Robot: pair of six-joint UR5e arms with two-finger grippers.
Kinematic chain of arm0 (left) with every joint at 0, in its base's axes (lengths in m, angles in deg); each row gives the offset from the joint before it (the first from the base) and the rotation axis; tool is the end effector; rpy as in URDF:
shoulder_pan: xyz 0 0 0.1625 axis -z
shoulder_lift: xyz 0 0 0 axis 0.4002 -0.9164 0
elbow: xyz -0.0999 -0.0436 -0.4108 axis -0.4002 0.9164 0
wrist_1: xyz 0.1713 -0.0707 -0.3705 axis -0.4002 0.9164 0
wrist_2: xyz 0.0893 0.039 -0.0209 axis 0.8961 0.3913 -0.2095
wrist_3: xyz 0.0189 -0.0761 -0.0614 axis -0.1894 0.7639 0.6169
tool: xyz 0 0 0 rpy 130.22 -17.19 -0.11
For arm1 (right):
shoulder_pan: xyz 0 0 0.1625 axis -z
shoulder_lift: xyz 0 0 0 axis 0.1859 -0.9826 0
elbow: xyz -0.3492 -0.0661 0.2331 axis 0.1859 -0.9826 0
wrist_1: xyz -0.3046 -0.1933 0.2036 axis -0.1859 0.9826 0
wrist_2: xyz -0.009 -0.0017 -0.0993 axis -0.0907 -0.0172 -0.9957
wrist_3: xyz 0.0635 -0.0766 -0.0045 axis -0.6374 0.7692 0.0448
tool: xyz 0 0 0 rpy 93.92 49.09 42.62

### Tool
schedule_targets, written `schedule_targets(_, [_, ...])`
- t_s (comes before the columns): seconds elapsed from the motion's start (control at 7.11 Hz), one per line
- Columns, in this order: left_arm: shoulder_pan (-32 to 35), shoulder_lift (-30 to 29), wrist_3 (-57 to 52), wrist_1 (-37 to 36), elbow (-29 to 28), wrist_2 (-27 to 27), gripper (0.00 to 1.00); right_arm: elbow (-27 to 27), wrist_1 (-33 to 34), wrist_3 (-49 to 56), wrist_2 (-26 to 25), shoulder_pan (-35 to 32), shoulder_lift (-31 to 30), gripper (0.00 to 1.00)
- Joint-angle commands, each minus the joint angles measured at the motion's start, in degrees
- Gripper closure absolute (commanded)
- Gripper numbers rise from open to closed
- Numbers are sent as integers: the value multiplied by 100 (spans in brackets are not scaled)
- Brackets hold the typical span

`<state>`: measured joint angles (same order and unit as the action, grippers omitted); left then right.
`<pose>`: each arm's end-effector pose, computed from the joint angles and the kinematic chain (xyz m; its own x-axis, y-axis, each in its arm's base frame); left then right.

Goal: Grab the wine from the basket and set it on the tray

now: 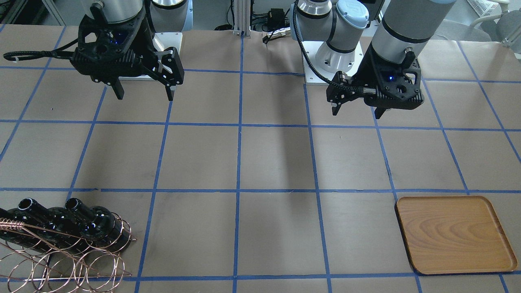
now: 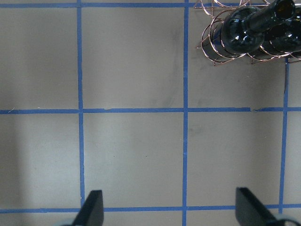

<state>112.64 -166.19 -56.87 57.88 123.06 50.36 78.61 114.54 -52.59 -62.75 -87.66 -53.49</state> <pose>-0.1259 -0.5032 0.4885 -0.9982 0.0596 0.0081 0.0595 0.9981 -0.0142 0.2048 -0.4971 0.5378 -0.9998 -0.0032 0.0193 -0.0049 0.9963 -0.0857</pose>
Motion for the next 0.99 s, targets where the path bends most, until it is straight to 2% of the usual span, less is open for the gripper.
schedule_targets(0.0, [-1, 0, 5, 0, 0, 0, 0, 18, -14, -19, -15, 3, -52, 0])
schedule_targets(0.28, [-1, 0, 5, 0, 0, 0, 0, 44, -49, -10, 20, 3, 35, 0])
schedule_targets(0.56, [-1, 0, -4, 0, 0, 0, 0, 115, 265, 86, 3, 3, 70, 0])
schedule_targets(0.84, [-1, 0, -4, 0, 0, 0, 0, 132, 311, 96, 73, 46, 166, 0])
